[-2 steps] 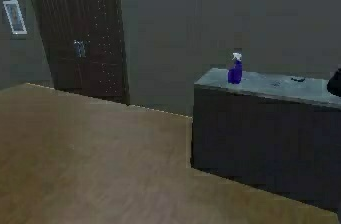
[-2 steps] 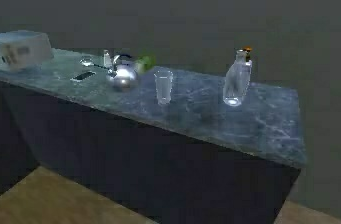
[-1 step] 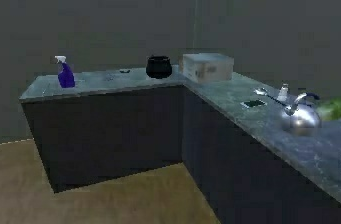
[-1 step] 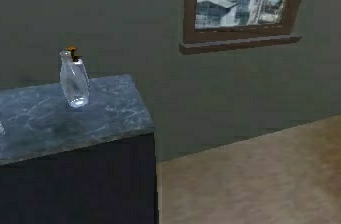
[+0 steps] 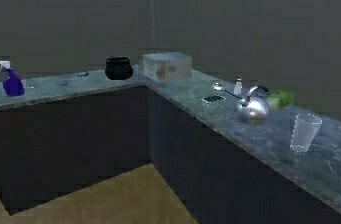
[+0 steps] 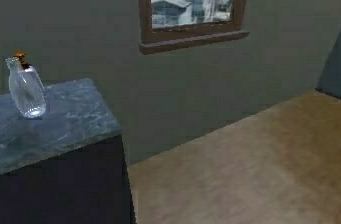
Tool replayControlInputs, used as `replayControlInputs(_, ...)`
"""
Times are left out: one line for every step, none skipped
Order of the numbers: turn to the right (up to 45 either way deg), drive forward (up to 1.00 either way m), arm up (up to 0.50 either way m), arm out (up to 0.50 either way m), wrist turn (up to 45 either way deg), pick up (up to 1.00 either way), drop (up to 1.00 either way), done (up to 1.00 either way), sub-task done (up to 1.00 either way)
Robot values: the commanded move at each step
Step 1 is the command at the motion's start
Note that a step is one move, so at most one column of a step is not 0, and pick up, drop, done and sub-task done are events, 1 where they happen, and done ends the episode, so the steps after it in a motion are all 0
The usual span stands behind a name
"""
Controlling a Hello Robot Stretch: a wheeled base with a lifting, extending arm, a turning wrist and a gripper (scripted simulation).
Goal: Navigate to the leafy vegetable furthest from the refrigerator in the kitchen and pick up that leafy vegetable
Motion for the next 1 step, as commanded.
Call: replayControlInputs(3.0,0.00,0.00,0.00,0.0,0.00,0.00,0.00,0.00)
